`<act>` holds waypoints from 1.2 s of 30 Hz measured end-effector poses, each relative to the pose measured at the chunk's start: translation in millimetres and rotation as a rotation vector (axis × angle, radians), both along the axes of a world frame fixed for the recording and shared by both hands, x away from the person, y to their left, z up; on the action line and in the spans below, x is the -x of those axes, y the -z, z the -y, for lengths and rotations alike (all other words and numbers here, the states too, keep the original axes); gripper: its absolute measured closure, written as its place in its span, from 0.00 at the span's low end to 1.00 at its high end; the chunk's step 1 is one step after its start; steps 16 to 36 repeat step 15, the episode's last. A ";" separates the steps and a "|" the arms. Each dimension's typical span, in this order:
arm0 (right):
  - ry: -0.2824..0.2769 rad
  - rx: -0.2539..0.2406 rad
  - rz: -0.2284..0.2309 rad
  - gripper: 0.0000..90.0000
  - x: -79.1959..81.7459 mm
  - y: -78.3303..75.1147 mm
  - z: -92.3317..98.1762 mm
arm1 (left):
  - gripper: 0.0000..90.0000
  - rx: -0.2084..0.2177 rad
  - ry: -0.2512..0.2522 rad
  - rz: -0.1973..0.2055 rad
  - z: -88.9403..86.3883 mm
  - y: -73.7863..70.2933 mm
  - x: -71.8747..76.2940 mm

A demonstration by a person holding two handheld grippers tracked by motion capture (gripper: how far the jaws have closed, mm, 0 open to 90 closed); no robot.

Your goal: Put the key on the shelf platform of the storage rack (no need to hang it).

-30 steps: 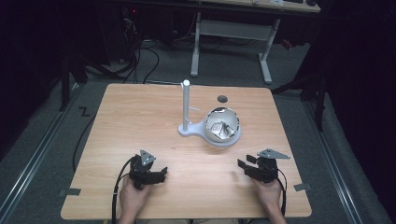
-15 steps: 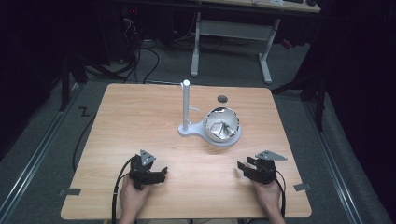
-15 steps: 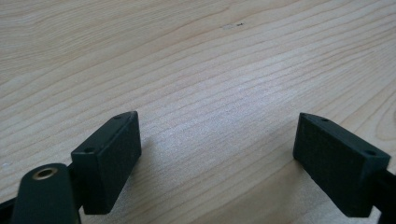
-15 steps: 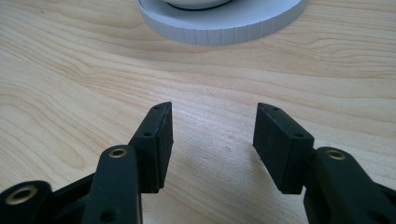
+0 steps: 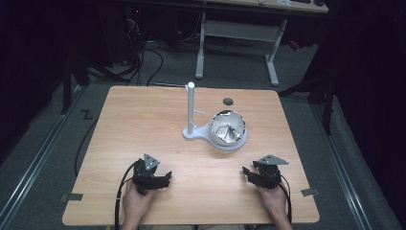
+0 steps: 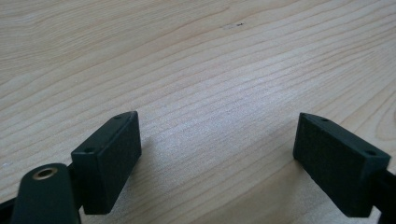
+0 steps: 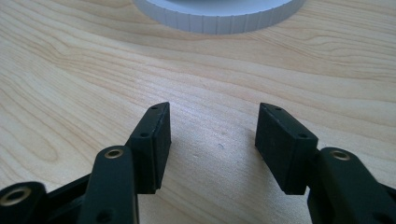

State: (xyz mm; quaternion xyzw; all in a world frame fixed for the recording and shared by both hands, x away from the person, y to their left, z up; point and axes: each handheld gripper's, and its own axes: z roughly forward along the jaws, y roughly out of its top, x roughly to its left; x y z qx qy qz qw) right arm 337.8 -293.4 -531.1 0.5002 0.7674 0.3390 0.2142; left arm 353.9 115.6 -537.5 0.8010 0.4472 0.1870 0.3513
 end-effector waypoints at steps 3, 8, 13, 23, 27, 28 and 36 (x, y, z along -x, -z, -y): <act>-0.014 0.033 0.009 0.49 0.6 0.2 -3.0 | 0.17 0.000 0.000 0.000 0.0 0.0 0.1; -0.015 0.032 0.006 0.47 0.4 0.3 -2.9 | 0.17 0.000 -0.001 0.000 0.0 0.0 0.2; -0.015 0.030 0.005 0.47 0.4 0.2 -2.8 | 0.17 0.000 -0.001 0.000 0.0 0.0 0.2; -0.020 0.030 0.006 0.48 0.5 0.2 -2.8 | 0.17 0.000 -0.001 0.000 0.0 0.0 0.2; -0.020 0.030 0.006 0.48 0.5 0.2 -2.8 | 0.17 0.000 -0.001 0.000 0.0 0.0 0.2; -0.020 0.030 0.006 0.48 0.5 0.2 -2.8 | 0.17 0.000 -0.001 0.000 0.0 0.0 0.2; -0.020 0.030 0.006 0.48 0.5 0.2 -2.8 | 0.17 0.000 -0.001 0.000 0.0 0.0 0.2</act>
